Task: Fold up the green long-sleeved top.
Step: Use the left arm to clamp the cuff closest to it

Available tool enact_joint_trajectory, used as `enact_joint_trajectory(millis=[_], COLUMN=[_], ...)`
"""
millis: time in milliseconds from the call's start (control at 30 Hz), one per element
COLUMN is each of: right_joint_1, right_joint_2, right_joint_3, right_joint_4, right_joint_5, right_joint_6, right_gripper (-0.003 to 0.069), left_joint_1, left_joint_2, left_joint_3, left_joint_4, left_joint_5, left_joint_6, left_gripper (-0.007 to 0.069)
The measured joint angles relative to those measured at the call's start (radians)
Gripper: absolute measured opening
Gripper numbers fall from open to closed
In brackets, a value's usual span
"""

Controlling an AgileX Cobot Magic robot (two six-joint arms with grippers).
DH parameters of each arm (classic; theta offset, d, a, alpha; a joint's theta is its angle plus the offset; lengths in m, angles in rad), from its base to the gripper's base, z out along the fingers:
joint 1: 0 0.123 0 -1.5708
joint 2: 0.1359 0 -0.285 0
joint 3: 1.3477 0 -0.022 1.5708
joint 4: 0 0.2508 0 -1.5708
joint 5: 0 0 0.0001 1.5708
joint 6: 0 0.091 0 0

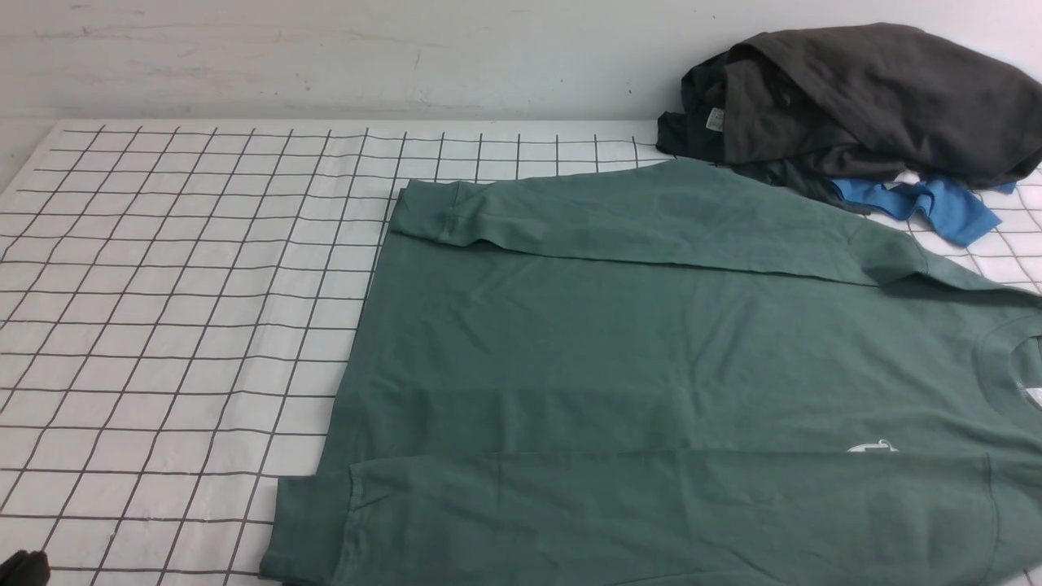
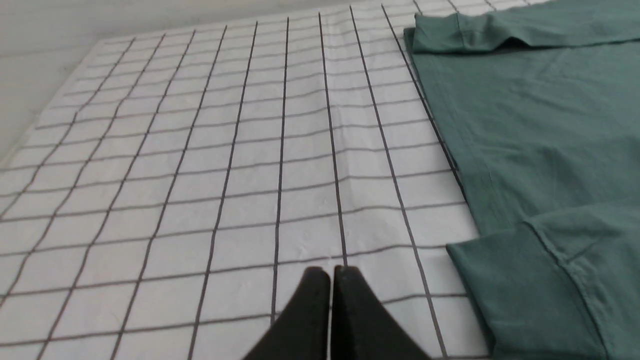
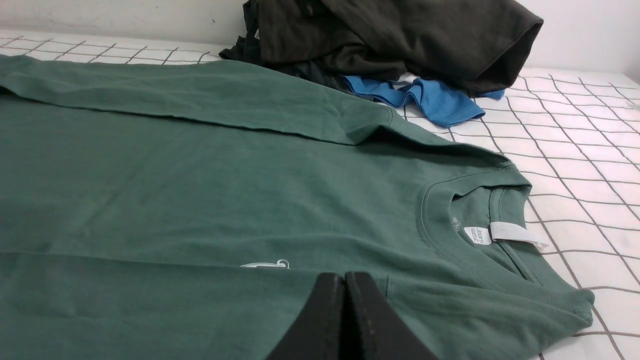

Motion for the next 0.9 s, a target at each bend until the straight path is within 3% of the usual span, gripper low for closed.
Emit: enact_joint_trajectory(millis=[133, 300, 433, 533, 633, 733, 900], right_joint_1=[0.000, 0.000, 0.000, 0.000, 0.000, 0.000, 0.000], right_joint_2=[0.000, 0.000, 0.000, 0.000, 0.042, 0.129, 0.352], right_joint_3=[0.004, 0.004, 0.004, 0.004, -0.025, -0.127, -0.391], right_joint_4=[0.000, -0.001, 0.011, 0.025, 0.032, -0.035, -0.296], right_joint_5=[-0.103, -0.436, -0.696, -0.777, -0.787, -0.751, -0.484], right_joint_6=[0.000, 0.013, 0.122, 0.191, 0.254, 0.295, 0.333], right_gripper=[-0.0014, -0.0014, -0.0014, -0.0014, -0.0014, -0.0014, -0.0013], left_joint_1=[0.000, 0.000, 0.000, 0.000, 0.000, 0.000, 0.000], left_joint_2=[0.000, 0.000, 0.000, 0.000, 0.062, 0.187, 0.503], left_joint_3=[0.000, 0.001, 0.001, -0.006, -0.139, -0.339, -0.614], left_joint_4=[0.000, 0.000, 0.000, -0.005, -0.006, -0.007, -0.009], left_joint_5=[-0.124, -0.386, -0.621, -0.760, -0.699, -0.529, -0.265], left_joint_6=[0.000, -0.003, -0.070, -0.142, -0.172, -0.134, -0.075], left_gripper=[-0.0008, -0.0008, -0.0008, -0.0008, -0.0008, -0.0008, -0.0008])
